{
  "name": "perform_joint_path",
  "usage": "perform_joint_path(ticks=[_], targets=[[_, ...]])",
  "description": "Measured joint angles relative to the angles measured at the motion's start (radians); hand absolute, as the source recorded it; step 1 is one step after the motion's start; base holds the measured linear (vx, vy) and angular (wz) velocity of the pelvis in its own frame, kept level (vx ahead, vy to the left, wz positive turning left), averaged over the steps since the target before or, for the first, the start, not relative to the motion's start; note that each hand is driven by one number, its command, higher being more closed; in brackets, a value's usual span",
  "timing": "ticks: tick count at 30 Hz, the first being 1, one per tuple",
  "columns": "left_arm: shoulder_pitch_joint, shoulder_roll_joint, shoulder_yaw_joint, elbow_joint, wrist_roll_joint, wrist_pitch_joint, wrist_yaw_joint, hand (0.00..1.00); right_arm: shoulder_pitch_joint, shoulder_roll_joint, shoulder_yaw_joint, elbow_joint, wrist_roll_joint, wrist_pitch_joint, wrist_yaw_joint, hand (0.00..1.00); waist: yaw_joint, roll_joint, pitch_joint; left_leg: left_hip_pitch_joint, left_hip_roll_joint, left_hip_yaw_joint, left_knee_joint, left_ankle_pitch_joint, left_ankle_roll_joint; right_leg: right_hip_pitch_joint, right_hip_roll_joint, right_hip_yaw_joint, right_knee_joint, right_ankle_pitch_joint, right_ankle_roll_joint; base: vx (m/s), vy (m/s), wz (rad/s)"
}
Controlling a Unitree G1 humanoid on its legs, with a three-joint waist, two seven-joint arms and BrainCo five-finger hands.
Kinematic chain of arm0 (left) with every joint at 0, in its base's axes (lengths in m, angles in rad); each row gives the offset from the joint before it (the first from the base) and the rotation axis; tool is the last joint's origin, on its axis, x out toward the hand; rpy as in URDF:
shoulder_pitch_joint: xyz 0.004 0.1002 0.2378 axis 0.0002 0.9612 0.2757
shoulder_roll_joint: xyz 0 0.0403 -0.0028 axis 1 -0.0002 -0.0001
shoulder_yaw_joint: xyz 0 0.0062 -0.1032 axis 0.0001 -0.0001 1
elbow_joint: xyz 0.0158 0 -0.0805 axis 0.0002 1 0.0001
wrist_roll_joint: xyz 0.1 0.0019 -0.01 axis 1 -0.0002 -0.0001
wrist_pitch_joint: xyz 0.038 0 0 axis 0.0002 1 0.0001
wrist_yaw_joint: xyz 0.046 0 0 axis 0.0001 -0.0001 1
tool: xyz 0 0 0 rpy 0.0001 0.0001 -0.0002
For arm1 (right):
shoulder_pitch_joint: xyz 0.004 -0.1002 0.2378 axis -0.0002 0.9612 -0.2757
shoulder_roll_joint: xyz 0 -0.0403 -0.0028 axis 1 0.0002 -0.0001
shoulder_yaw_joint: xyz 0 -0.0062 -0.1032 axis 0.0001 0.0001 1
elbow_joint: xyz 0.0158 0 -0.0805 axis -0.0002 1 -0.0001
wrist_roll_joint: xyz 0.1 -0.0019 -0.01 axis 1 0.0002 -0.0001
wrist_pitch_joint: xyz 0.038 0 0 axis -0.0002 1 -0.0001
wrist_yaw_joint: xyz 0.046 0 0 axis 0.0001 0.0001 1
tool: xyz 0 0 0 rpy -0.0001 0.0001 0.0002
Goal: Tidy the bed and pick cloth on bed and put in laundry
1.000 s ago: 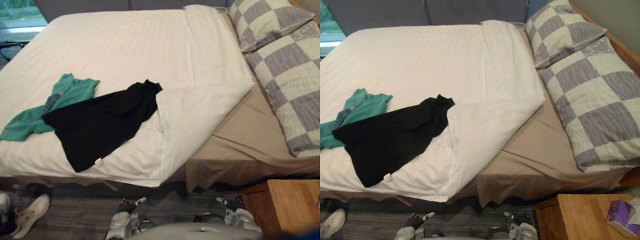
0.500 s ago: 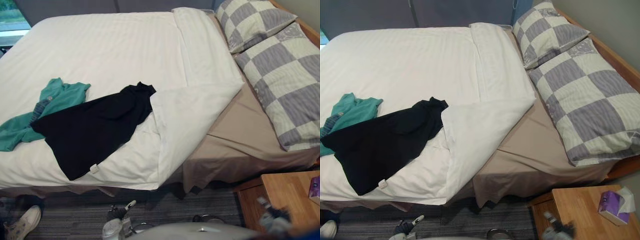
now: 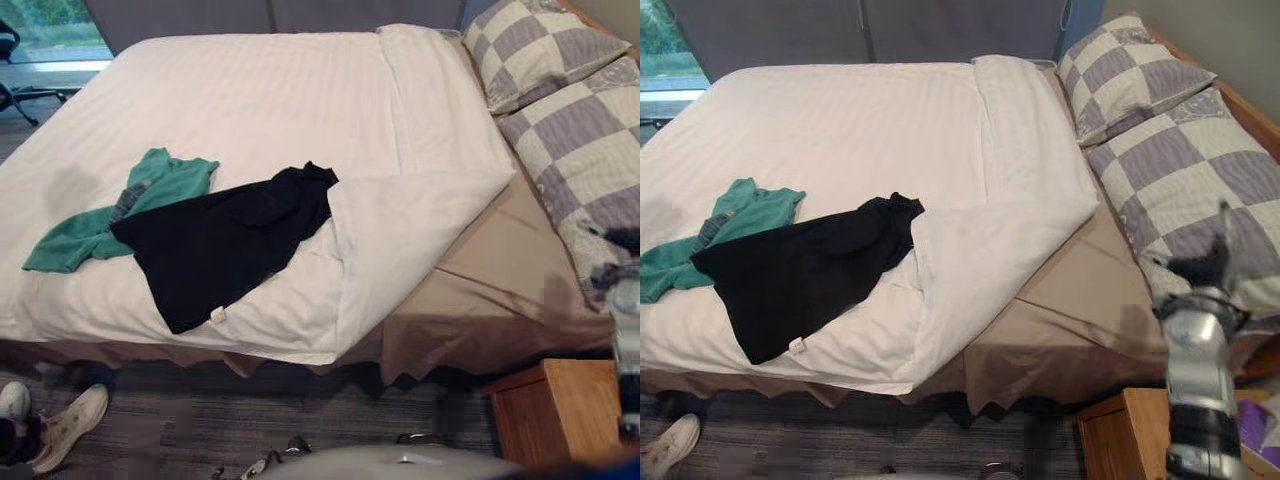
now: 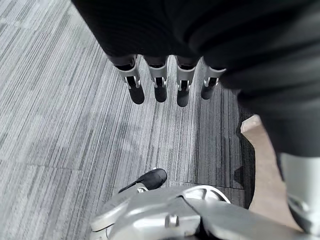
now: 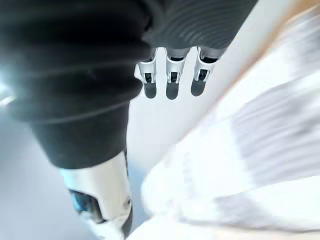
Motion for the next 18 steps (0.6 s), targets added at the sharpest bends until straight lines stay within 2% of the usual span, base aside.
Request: perform_joint_path(ticks=[5,6,8,10,13,18], targets=[[-0.014,0.011,-0.015,-0.003,-0.001,-0.013,0.0,0.0,-0.246,-0.043,0.215,0.014,-0.062,0.0,0.018,0.0,0.016,-0.008,0.069,-0.038,-0.013,-0.04,0.0,0.011,0.016,-0.024,-0.014,-0.015,-0.001,0.013,0.008,-0.03,0.033,0.17],[-0.047,0.017,-0.015,0.018,-0.002,0.0,0.0,0.0,-0.305,-0.043,0.283,0.014,-0.068,0.0,0.024,0.0,0.026,-0.008,0.075,-0.054,-0.014,-0.041,0.0,0.013,0.019,-0.039,-0.015,-0.015,-0.001,0.017,0.009,-0.03,0.032,0.04],[-0.095,0.033,-0.035,0.037,0.0,0.021,0.002,0.0,-0.404,-0.03,0.384,0.016,-0.081,-0.001,0.049,0.0,0.046,-0.008,0.092,-0.082,-0.015,-0.04,0.001,0.019,0.028,-0.067,-0.015,-0.012,0.0,0.028,0.005,-0.04,0.029,0.02],[-0.164,0.038,-0.044,0.028,-0.001,0.009,0.006,0.0,-0.562,0.016,0.488,0.096,-0.109,-0.018,0.06,0.0,0.052,-0.013,0.127,-0.122,-0.017,-0.041,0.001,0.033,0.04,-0.103,-0.017,-0.012,0.006,0.04,0.002,-0.07,0.02,0.05],[-0.235,0.036,-0.045,0.028,-0.01,-0.001,0.014,0.0,-0.703,0.028,0.533,0.193,-0.115,-0.015,0.061,0.0,0.074,-0.014,0.175,-0.168,-0.02,-0.048,0.001,0.044,0.051,-0.152,-0.022,-0.013,0.02,0.048,0.0,-0.07,0.027,0.09],[-0.263,0.037,-0.045,0.028,-0.022,-0.01,0.035,0.0,-0.832,0.086,0.548,0.296,-0.154,0.0,0.054,0.0,0.075,-0.009,0.232,-0.239,-0.026,-0.066,0.001,0.059,0.063,-0.222,-0.032,-0.021,0.041,0.052,-0.001,-0.03,0.019,0.12]])
